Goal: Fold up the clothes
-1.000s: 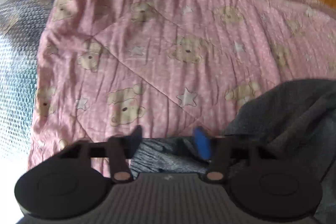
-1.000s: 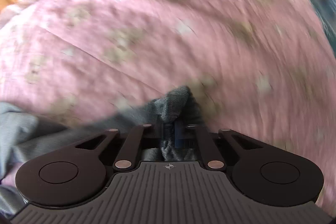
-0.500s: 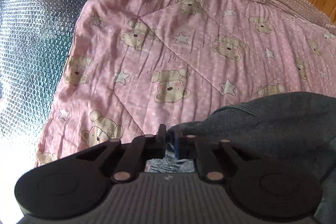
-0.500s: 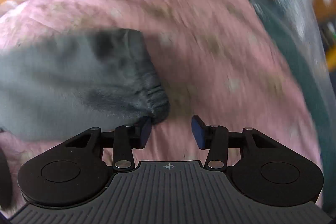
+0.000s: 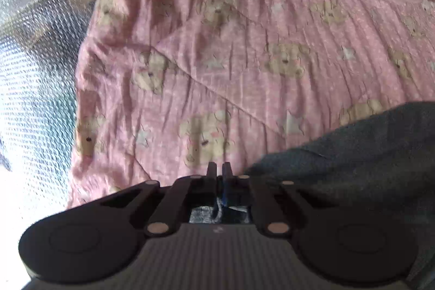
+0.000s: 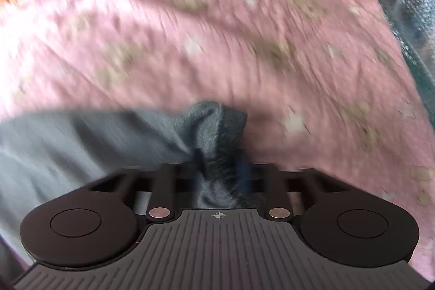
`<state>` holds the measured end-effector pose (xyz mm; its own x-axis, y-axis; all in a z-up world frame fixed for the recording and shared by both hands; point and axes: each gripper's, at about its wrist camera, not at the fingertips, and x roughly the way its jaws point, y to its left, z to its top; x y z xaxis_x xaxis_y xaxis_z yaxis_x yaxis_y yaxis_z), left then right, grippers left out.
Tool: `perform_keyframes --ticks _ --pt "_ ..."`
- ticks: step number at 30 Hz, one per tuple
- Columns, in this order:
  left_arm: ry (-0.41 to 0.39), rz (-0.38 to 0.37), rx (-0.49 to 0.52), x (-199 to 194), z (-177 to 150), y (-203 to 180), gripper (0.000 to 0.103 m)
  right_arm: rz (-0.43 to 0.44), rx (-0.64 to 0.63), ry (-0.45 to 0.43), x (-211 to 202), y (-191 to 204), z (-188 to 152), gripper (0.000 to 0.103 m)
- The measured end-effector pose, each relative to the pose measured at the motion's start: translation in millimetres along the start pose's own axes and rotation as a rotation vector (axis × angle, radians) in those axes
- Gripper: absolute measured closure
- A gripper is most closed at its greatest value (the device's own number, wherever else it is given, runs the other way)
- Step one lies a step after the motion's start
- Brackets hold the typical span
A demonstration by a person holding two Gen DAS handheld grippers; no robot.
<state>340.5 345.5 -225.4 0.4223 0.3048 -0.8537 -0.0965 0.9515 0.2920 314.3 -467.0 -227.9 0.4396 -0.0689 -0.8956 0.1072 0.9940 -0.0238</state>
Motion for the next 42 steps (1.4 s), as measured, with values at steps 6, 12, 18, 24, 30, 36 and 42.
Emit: perform_keyframes --ticks 6,12,18,24,30,36,42 --pt "-0.09 0.145 -0.125 -5 60 28 0.103 -0.048 0.037 -0.219 -33 13 61 0.095" --pt "-0.005 0.155 -0.214 4 70 50 0.089 -0.185 0.103 -0.191 -4 50 76 0.05" --pt "-0.052 0.004 -0.146 -74 -40 49 0.047 0.064 0.106 -0.08 -67 102 -37 0.027" --pt "0.117 -0.046 -0.38 -131 -197 90 0.046 0.461 0.104 0.16 -136 163 -181 0.025" --pt "0.169 -0.207 -0.635 -135 -277 99 0.032 0.536 0.107 0.264 -135 232 -257 0.018" --pt "0.056 -0.234 -0.579 -107 -271 81 0.047 0.374 0.09 0.113 -134 280 -271 0.076" --pt "-0.083 -0.26 -0.519 -137 -253 114 0.081 0.131 -0.122 -0.072 -220 215 -237 0.098"
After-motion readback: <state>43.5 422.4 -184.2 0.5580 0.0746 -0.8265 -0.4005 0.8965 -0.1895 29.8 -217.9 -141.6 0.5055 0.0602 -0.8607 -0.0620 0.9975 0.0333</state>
